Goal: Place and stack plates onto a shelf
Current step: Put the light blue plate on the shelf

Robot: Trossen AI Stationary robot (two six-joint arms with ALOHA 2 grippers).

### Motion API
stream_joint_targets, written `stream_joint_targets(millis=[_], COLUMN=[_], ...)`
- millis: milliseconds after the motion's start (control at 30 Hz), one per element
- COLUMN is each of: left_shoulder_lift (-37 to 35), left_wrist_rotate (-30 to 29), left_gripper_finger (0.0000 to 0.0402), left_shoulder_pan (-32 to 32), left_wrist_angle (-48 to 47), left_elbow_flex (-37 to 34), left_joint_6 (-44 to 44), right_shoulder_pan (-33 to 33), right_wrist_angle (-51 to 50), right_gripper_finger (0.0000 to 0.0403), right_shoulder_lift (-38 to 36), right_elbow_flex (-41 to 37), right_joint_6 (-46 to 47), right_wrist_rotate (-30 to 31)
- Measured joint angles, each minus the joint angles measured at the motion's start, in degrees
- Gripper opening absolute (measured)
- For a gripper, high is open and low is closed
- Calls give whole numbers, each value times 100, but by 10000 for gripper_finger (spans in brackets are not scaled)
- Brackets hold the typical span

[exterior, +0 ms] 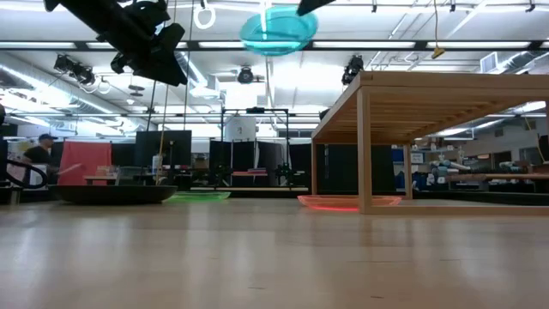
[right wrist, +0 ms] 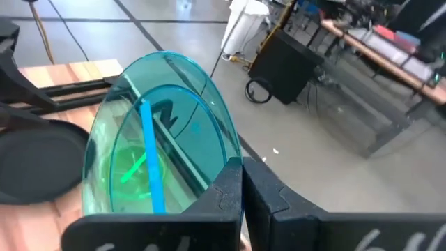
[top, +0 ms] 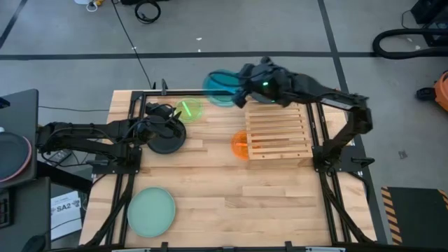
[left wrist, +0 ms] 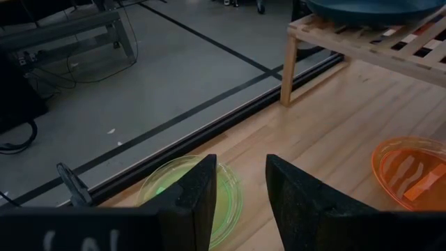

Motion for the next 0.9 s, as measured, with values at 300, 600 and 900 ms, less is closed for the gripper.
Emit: stream_joint_targets(millis=[300, 600, 900], left_shoulder_lift=[-2, -2, 0], left_wrist_rotate=[0, 0, 0], left_gripper_finger=[131, 131, 131], left_shoulder_pan=[-2, 0, 0], left_wrist_angle=[0, -2, -2], left_elbow_flex=[0, 0, 0], left_joint_6=[-2, 0, 0], right_shoulder_pan=[1, 21, 365], right_wrist_angle=[-1531, -3185, -4198], right_gripper_finger=[7, 7, 7], right_shoulder_lift=[-1067, -1773, -1943], right_elbow_flex=[0, 0, 0], right_joint_6=[1519, 2513, 2915], right_wrist_rotate=[-701, -1733, -1885])
